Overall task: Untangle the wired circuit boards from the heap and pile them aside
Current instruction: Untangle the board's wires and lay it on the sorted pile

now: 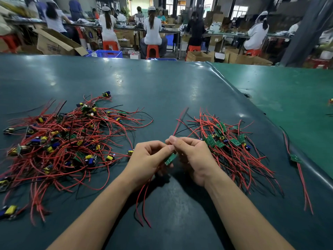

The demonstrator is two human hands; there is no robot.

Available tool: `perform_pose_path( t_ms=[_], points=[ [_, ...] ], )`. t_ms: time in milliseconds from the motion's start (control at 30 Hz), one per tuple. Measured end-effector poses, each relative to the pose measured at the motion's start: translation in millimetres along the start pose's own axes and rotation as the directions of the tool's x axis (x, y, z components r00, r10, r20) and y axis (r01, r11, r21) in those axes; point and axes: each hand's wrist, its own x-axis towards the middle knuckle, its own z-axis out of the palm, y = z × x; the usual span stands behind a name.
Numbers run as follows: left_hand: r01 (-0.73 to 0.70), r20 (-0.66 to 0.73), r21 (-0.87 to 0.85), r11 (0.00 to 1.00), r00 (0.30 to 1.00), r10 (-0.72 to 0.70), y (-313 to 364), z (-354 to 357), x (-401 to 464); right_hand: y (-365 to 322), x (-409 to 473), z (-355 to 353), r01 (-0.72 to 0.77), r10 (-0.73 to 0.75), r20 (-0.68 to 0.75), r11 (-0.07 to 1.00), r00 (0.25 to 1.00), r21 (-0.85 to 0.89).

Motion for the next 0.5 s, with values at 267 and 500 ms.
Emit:
perform_pose_path(
  t_ms=[267, 500],
  points=[
    [0.096, 0.061, -0.052, 0.994, 0.994, -0.092, 3.3, -7.7, 1.0, 4.0, 4.1, -4.4, 0.267, -0.278, 0.021, 0.894, 0.960, -0.361],
    [0.106, 0.125, -0.073, 0.992, 0.987, -0.097, 5.3, -8.8, 0.1, 5.1, 8.3, -6.7, 0.350, -0.458, -0.071, 0.761, 0.886, -0.546]
  ],
)
